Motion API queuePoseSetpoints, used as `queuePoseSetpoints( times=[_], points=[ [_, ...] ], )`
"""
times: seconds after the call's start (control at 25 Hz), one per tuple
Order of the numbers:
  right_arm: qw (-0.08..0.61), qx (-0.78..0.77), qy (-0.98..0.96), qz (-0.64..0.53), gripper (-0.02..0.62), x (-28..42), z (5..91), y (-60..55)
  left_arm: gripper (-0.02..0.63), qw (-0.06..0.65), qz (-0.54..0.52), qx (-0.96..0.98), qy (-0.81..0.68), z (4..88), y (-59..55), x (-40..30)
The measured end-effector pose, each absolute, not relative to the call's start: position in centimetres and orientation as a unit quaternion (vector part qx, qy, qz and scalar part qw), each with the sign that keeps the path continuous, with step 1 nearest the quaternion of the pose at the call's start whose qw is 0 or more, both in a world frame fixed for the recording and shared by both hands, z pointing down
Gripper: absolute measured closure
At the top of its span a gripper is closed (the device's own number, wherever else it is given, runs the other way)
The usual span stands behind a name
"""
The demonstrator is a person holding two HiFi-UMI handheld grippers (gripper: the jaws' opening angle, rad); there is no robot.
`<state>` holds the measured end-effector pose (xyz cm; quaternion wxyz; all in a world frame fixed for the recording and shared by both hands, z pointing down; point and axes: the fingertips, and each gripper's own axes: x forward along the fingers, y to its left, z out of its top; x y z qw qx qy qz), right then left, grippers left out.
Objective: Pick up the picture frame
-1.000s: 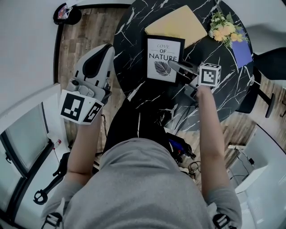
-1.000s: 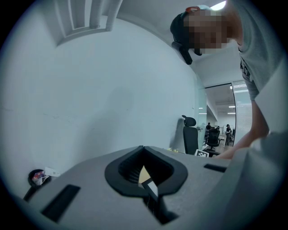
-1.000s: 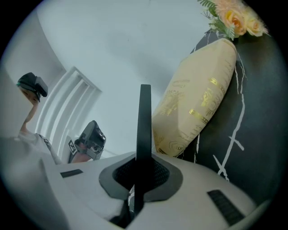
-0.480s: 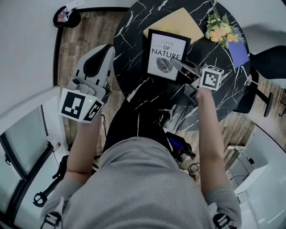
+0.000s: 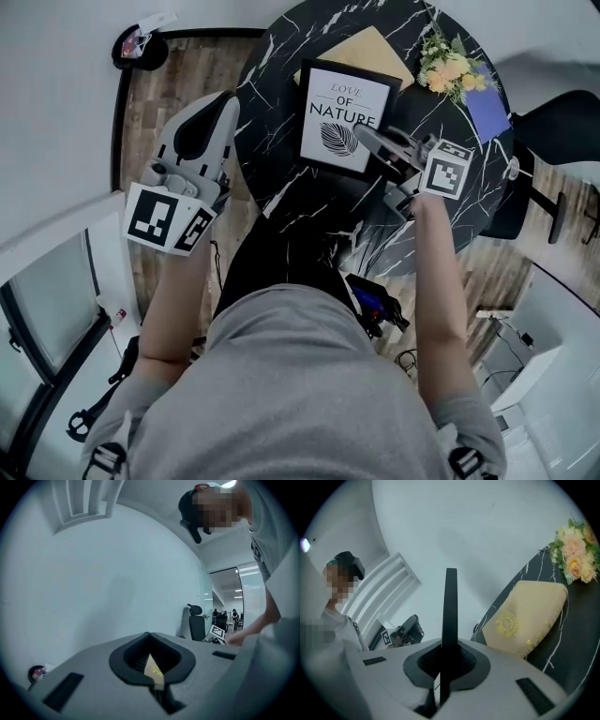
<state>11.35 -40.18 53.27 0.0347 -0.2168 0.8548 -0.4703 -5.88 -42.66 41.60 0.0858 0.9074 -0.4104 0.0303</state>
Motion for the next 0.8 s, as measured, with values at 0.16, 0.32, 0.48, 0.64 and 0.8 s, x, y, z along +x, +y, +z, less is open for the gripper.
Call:
queuePoseSetpoints(
  times=[0.16, 0.32, 0.48, 0.64, 0.8],
  points=[
    [0.038, -0.215, 0.867, -0.449, 0.565, 11.3, 51.1, -40.2, 0.6, 0.075, 0.023, 0.909, -0.41, 40.6, -42.6, -5.9],
    [0.021, -0.222, 0.88, -0.42, 0.565, 12.1, 49.0, -39.9, 0.6, 0.063, 0.016, 0.91, -0.41, 39.3, -42.4, -5.9],
    [0.02, -0.22, 0.888, -0.403, 0.565, 12.3, 47.3, -39.8, 0.6, 0.056, 0.01, 0.911, -0.409, 38.4, -42.1, -5.6],
    [0.027, -0.22, 0.895, -0.386, 0.565, 12.4, 45.4, -39.4, 0.6, 0.05, 0.004, 0.912, -0.408, 37.5, -41.4, -5.3],
    [0.035, -0.216, 0.904, -0.368, 0.565, 12.5, 43.2, -38.8, 0.6, 0.039, -0.005, 0.911, -0.411, 36.1, -41.2, -5.3]
  ],
)
